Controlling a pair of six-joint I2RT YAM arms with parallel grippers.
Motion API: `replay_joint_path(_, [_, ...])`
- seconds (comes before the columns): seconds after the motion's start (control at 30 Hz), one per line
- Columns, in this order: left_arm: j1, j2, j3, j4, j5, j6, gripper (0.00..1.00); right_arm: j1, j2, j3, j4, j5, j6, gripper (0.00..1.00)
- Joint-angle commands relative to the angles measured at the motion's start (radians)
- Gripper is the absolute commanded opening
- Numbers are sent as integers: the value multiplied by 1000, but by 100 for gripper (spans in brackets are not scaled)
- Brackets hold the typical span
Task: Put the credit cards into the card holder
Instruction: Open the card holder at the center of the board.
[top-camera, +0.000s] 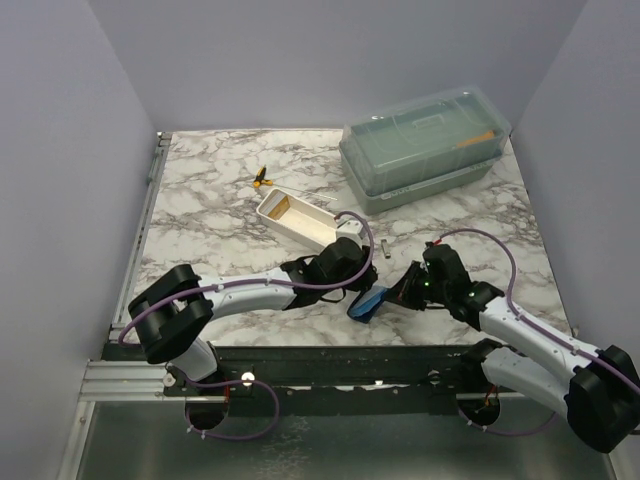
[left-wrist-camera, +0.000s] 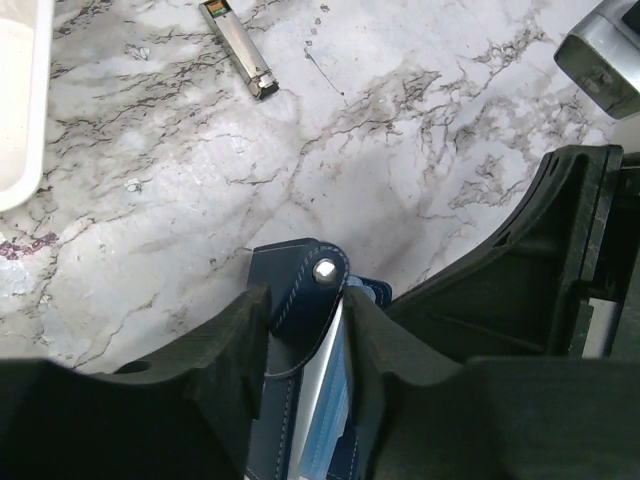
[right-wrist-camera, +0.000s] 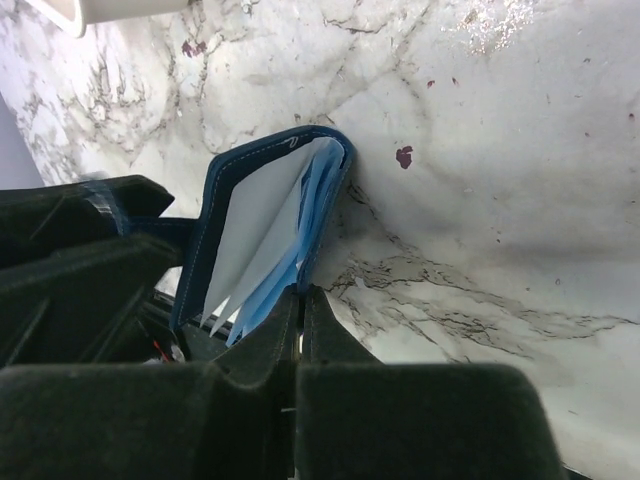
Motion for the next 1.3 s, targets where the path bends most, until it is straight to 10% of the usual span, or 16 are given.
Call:
replay_joint_path(0.0, [10, -42, 12, 14, -4, -5, 34, 6, 18, -15, 12, -60, -51, 0])
replay_joint_path(0.4, [10, -52, -9, 5, -53, 3, 0, 5, 45, 38, -112, 42, -75, 2])
replay_joint_path(0.73, [10, -67, -13, -1, -46, -22, 0, 6, 83, 81, -189, 101, -119, 35])
replay_joint_path(1.27, [130, -147, -223, 73, 20, -331, 0, 6, 66, -8, 87, -104, -73, 56])
